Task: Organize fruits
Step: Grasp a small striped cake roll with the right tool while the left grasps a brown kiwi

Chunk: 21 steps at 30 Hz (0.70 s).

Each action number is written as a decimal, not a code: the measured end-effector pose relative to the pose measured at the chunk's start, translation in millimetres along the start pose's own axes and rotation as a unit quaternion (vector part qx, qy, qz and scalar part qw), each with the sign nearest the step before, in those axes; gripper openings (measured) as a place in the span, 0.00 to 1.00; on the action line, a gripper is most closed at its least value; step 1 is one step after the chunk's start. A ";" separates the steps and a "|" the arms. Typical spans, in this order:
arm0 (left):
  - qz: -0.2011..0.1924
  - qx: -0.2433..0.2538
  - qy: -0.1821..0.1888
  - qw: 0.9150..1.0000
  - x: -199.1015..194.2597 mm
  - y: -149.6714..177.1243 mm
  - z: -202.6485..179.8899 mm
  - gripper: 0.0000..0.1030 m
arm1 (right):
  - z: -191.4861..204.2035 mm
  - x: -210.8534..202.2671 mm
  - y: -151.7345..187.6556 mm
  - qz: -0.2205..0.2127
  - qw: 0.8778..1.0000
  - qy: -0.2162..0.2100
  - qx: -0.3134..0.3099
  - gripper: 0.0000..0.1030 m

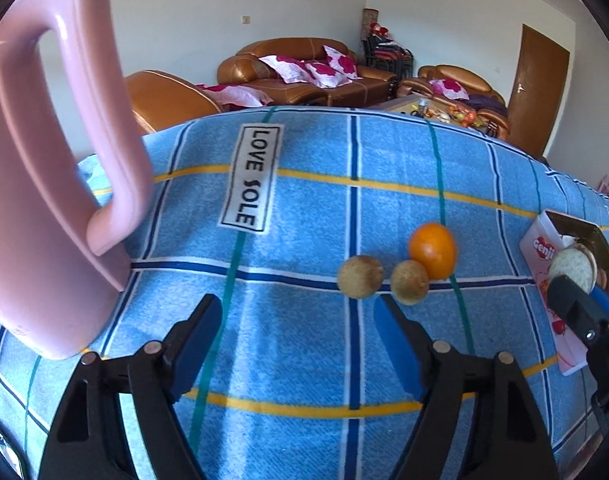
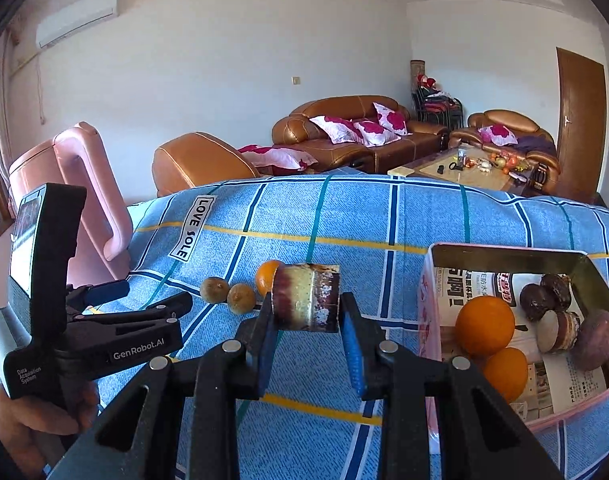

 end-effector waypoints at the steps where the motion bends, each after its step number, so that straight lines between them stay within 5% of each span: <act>1: 0.003 0.010 0.006 1.000 3.2 -3.0 -4.2 0.73 | -1.5 1.3 -0.1 0.003 1.000 -0.001 0.002 0.31; 8: 0.028 0.063 0.020 0.997 25.6 -21.6 -26.0 0.61 | -4.3 6.7 2.0 0.016 1.000 -0.002 0.012 0.31; 17: 0.027 0.068 0.054 0.996 29.7 -28.8 -34.2 0.29 | -6.0 11.6 1.8 0.025 1.000 -0.001 0.016 0.31; 21: 0.025 0.062 0.059 0.996 25.8 -22.8 -29.7 0.28 | -5.8 13.0 2.4 0.023 1.000 -0.001 0.014 0.31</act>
Point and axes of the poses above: each gripper's, at about its wrist camera, not at the fingertips, and x roughly the way its jaws point, z to its left, y to its underside, the point moved 10 cm from there along x, roughly the way its jaws point, and after that the axes turned 10 degrees about x, right-handed, at the moved point
